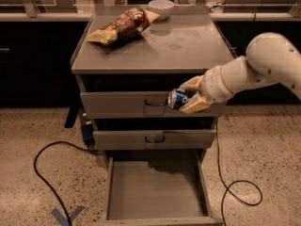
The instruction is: Place pepsi can into bottom drawer
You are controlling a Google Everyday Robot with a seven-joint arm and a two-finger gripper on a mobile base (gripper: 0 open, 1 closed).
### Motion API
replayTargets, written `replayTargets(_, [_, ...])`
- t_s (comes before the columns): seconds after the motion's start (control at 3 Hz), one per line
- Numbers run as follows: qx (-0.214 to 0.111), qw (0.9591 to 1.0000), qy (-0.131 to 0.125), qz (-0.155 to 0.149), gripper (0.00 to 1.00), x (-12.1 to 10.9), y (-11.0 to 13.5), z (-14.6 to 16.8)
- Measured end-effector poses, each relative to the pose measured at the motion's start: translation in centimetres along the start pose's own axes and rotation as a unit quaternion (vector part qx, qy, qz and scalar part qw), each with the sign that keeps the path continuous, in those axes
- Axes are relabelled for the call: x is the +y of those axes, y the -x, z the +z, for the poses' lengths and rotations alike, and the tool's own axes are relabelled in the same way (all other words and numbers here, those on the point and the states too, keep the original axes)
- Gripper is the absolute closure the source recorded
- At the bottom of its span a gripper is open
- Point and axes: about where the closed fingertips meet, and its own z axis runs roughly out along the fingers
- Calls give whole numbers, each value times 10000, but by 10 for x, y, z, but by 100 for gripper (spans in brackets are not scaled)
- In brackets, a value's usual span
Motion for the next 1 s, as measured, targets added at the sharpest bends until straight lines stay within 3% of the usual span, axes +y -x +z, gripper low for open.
replayTargets(0.33, [-176,9988,69,451,100,44,-40,44])
replayTargets(0.67, [-158,9967,122,793,100,86,-63,69])
replayTargets(1.0, [-159,9966,122,793,100,86,-63,69])
